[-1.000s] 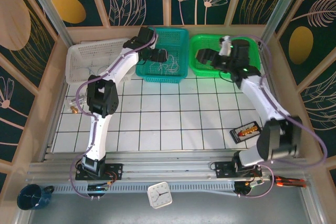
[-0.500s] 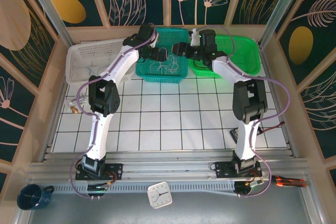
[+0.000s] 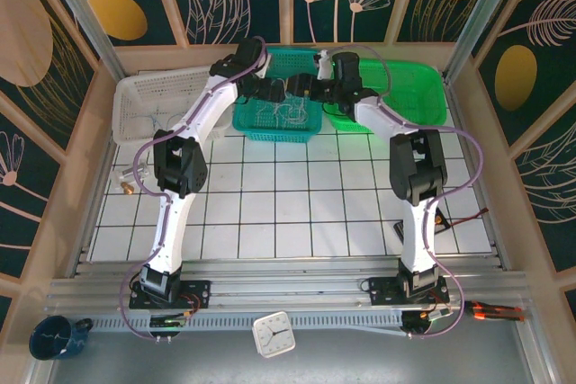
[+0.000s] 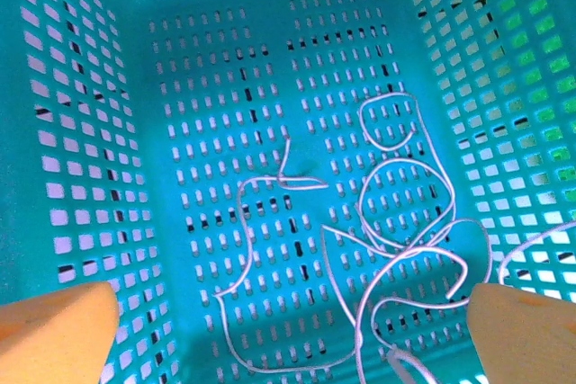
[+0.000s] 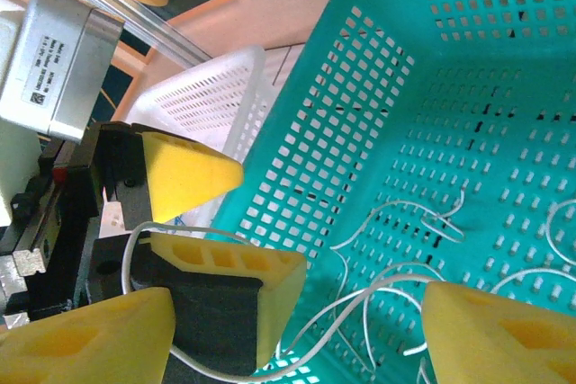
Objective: Untangle the cables
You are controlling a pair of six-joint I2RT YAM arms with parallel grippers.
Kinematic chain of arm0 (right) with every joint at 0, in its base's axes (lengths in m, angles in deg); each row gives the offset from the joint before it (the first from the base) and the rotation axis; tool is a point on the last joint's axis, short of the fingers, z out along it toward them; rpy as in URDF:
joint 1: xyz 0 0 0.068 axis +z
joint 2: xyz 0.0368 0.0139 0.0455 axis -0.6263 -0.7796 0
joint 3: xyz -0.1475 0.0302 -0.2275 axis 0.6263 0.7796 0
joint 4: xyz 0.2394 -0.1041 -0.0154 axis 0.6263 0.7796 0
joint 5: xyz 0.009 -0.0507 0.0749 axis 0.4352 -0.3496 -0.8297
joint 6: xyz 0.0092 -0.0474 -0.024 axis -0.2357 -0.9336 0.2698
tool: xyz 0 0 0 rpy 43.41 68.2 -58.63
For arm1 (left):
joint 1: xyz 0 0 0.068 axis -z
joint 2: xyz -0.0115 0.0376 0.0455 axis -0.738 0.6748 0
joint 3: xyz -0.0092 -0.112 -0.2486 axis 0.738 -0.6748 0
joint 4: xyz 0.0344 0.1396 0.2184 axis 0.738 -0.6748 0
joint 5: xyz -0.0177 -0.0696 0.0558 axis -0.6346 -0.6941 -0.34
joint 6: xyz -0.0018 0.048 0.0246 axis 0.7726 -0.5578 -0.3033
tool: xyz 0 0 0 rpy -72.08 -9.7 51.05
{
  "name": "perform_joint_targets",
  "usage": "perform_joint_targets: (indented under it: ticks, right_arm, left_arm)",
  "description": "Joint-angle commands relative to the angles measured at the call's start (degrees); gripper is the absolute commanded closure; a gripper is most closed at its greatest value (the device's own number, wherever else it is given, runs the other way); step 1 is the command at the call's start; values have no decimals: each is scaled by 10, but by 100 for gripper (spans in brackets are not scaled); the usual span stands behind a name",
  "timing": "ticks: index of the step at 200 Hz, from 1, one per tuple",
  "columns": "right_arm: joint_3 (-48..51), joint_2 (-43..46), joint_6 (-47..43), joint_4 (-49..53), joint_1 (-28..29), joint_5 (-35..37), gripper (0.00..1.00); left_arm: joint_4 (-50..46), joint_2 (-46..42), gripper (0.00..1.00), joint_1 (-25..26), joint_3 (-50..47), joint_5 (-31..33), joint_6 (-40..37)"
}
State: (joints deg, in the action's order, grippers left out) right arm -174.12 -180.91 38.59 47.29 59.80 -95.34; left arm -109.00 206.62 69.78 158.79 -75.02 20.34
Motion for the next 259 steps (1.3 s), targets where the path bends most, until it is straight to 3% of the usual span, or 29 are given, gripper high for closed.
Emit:
perform_joint_targets:
  ticks: [1, 43, 107, 197, 259]
  right_arm:
    - [-36, -24, 12, -19, 8, -3, 27]
    - [-54, -37, 23, -12, -4, 12, 27]
    - [81, 45, 41, -78, -51, 8, 26]
    - [135, 63, -136, -65, -33, -24, 13]
    - [63, 17, -208, -9, -3, 26, 11]
  left_arm:
    - [-21, 7, 1, 6, 24, -22, -8]
    - [-18, -7, 1, 7, 14, -30, -11]
    - [-23, -9, 1, 8, 11, -16, -14]
    - [-40, -32, 1, 7, 35, -19, -21]
    - [-97, -26, 1, 8, 116, -32, -26]
